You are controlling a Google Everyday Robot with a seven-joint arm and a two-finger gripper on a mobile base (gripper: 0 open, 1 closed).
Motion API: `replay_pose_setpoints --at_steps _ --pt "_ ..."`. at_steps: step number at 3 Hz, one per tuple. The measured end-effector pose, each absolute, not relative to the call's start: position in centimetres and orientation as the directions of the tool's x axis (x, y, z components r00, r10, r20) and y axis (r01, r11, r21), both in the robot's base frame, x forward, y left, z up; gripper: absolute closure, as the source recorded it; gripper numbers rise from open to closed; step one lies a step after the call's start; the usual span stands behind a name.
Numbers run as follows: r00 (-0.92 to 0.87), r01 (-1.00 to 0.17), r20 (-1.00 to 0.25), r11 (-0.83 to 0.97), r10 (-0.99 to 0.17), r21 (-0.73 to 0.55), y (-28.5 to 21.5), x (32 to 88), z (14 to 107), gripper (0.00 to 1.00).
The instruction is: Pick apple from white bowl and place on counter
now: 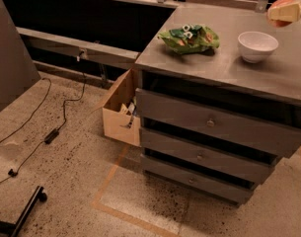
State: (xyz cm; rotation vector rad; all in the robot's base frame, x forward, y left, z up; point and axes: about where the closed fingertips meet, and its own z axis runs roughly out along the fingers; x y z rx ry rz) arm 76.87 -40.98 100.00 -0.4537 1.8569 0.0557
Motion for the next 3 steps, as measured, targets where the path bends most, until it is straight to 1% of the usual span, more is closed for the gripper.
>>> replay_pose_setpoints --at_steps 1,2,3 --pt "-0.303 -0.263 -0.918 0.949 -0.255 -0.177 -44.1 74.4 100.3 1.00" --pt "-0.359 -0.231 -0.904 0.961 -0.232 -0.154 -45.6 71.8 99.3 1.00" --pt "-0.420 -0.227 -0.884 0.967 -0.207 -0.119 -45.5 69.6 96.5 1.00"
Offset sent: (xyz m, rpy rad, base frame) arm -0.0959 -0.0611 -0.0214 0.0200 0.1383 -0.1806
